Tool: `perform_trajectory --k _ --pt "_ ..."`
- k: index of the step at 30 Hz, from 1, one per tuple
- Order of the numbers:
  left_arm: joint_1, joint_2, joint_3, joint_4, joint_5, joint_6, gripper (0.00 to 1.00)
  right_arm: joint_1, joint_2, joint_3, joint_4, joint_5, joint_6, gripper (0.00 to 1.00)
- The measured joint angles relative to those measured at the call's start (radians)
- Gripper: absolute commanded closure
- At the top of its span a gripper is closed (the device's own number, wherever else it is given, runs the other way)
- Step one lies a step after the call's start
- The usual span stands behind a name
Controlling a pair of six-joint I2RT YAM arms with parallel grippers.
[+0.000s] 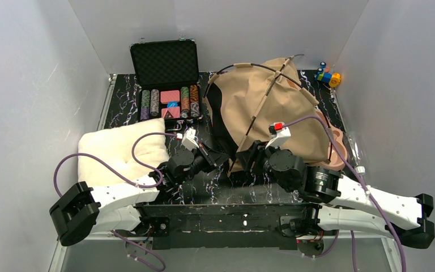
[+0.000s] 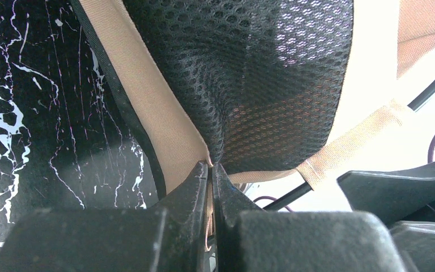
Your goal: Set up the pet tent
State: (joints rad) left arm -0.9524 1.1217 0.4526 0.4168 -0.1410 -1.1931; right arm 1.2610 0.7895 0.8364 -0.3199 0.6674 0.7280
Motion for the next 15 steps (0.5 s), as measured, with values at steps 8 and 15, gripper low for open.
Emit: perform_trajectory --k 8,15 --pt "0.0 0.0 0.006 -0.016 0.0 0.004 1.0 -0.003 0.087 -0.005 -0.017 -0.041 0.077 0.55" --pt "0.0 0.0 0.029 -0.023 0.003 0.007 1.0 -0.003 0.112 -0.055 0.008 -0.037 0.135 0.61"
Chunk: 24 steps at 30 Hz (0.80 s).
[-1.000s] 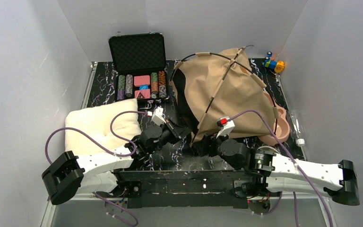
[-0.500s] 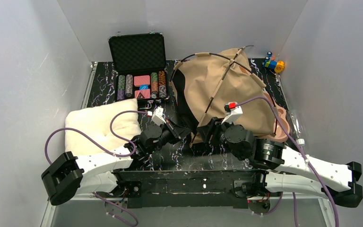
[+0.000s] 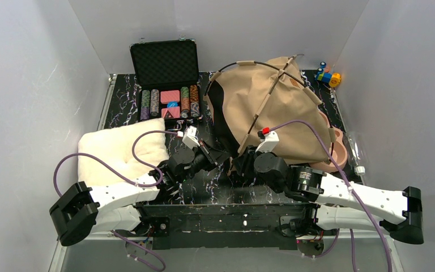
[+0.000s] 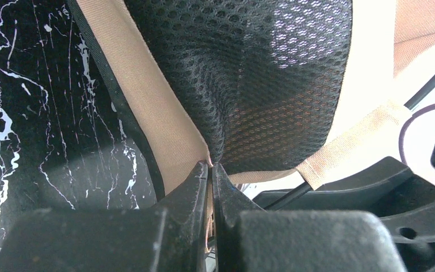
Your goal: Set up the pet tent
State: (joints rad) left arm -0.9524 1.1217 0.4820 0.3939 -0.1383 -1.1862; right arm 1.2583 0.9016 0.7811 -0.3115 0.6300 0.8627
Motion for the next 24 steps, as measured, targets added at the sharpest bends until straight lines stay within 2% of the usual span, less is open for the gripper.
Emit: perform_trajectory --k 4,6,8,15,24 --pt "0.0 0.0 0.005 -0.001 0.005 0.0 1.0 0.0 0.029 -0.013 0.028 0.011 -0.006 0.7" --pt "0.0 0.0 0.005 -0.002 0.008 0.0 1.0 0.0 0.039 -0.015 0.047 0.021 -0.018 0.8" --pt "0.0 0.0 0.005 -0.002 0.012 -0.002 1.0 0.0 0.043 -0.02 0.072 0.034 -0.037 0.97" --pt "0.001 0.0 0.005 0.002 0.012 -0.011 1.0 0.0 0.058 -0.032 0.159 0.07 -0.121 0.99" --pt "0.001 -0.004 0.006 -0.009 0.007 -0.026 1.0 0.005 0.086 -0.164 0.419 0.074 -0.319 0.99"
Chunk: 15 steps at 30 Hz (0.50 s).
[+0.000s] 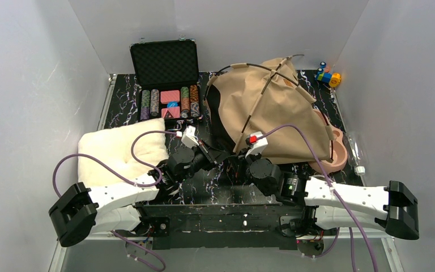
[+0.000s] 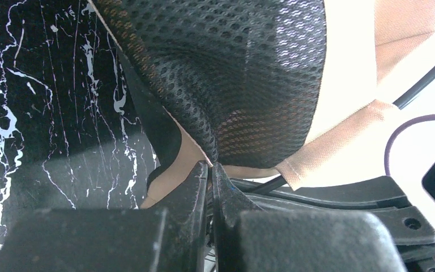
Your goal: Set up the pet tent
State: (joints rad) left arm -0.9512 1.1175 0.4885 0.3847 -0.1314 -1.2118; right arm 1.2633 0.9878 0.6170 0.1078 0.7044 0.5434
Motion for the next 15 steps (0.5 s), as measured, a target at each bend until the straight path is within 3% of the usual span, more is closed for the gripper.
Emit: perform_trajectory --k 8,15 --pt "0.001 -0.051 0.024 -0.095 -0.012 0.025 1.0 0.02 -0.013 -0.101 0.197 0.027 -0.122 0.99" --pt "0.008 -0.043 0.035 -0.08 0.011 -0.003 1.0 0.037 -0.05 -0.176 0.476 0.1 -0.307 0.99"
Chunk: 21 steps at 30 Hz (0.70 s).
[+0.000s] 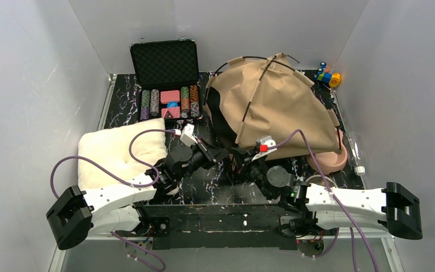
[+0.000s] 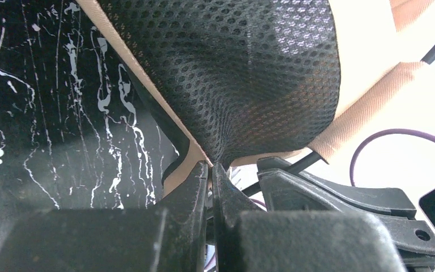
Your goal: Set up the pet tent
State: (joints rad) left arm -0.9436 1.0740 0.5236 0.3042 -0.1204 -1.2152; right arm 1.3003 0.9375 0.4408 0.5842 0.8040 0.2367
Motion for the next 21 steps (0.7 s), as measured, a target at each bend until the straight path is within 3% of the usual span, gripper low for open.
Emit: perform_trajectory --k 6,21 --pt "0.0 -0.001 -0.006 0.04 0.002 -0.052 1.0 0.015 0.056 -0.025 0.123 0.027 -0.072 0.99" --pt "0.0 0.005 -0.011 0.015 0.001 -0.042 1.0 0.035 -0.051 0.019 -0.073 0.092 0.08 0.99"
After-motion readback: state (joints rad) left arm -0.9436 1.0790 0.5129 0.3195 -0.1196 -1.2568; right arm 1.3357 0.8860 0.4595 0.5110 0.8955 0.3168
